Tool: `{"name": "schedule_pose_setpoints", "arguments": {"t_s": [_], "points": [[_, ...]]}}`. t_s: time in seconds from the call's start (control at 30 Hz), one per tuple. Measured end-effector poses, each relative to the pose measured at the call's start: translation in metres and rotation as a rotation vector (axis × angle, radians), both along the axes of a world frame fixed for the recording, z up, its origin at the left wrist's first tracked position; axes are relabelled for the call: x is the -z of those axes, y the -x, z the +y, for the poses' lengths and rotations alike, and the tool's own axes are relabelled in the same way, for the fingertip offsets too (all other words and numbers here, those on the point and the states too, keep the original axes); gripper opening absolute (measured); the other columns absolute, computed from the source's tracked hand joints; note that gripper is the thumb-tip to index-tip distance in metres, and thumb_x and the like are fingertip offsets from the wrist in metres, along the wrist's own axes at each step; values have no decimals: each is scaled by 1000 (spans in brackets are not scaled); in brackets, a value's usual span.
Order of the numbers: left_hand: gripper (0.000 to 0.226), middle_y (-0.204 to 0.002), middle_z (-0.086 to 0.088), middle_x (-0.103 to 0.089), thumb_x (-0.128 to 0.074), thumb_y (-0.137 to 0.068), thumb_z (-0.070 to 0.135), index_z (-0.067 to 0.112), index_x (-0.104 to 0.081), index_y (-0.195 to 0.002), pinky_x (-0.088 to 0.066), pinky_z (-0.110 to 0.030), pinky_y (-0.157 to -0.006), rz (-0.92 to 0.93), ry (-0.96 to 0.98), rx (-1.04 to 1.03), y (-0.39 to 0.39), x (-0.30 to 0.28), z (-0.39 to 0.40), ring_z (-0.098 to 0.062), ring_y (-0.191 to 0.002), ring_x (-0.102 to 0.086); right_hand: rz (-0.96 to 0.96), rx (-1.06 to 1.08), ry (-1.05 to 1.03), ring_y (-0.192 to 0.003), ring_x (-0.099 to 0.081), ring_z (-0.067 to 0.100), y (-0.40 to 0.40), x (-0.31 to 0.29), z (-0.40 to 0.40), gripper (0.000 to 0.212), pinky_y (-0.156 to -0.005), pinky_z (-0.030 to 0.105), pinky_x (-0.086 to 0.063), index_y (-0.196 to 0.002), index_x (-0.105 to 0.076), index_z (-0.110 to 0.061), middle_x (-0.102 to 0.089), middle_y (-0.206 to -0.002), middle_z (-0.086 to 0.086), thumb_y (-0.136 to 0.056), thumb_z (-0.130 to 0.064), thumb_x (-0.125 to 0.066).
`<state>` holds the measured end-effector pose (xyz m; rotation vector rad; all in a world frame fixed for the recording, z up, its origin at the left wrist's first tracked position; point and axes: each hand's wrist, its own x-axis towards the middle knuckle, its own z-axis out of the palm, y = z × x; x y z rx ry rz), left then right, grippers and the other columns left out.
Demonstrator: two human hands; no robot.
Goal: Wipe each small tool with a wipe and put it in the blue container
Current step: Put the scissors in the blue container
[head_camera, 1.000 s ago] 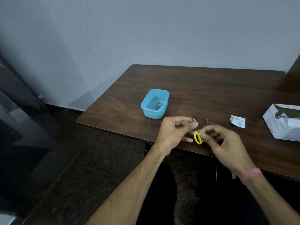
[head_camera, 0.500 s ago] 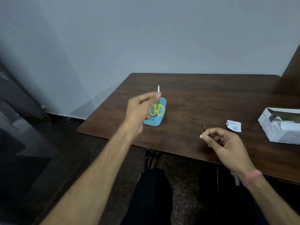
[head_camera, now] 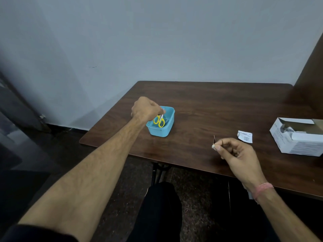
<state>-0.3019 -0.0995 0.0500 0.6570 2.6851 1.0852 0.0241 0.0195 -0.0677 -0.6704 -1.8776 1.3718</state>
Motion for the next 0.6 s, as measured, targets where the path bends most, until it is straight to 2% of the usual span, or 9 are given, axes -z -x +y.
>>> {"name": "schedule_pose_setpoints", "arguments": {"t_s": [0.13, 0.3, 0.47, 0.6], "points": [[18, -90, 7, -84, -101, -76, 36, 23, -89, -81, -67, -37, -89, 4, 22, -39, 2, 2, 4, -15, -95, -78, 35, 4, 26, -73, -61, 18, 0, -2, 1, 4, -82, 43, -53, -96, -81, -25, -77, -90, 16, -96, -22, -84], [26, -103, 6, -84, -99, -81, 40, 25, -90, -100, -61, -35, -83, 53, 146, -41, -4, 12, 4, -18, -100, -77, 66, 16, 57, -70, -61, 15, -1, -5, 0, 8, -77, 37, -51, -93, -81, -25, -80, -91, 11, -97, -19, -84], [22, -100, 5, -83, -99, -82, 36, 25, -90, -99, -54, -33, -76, 120, 198, -31, -9, 10, 4, -18, -96, -75, 85, 19, 81, -69, -60, 14, 0, -8, -2, 7, -73, 28, -51, -92, -80, -20, -81, -93, 7, -97, -16, -83], [15, -95, 12, -79, -98, -83, 33, 28, -86, -90, -53, -30, -81, 191, 142, -15, -14, 6, 2, -15, -95, -72, 97, 19, 90, -68, -59, 11, -1, -8, -2, 7, -67, 16, -51, -92, -80, -17, -82, -93, 4, -97, -13, -82]]}}
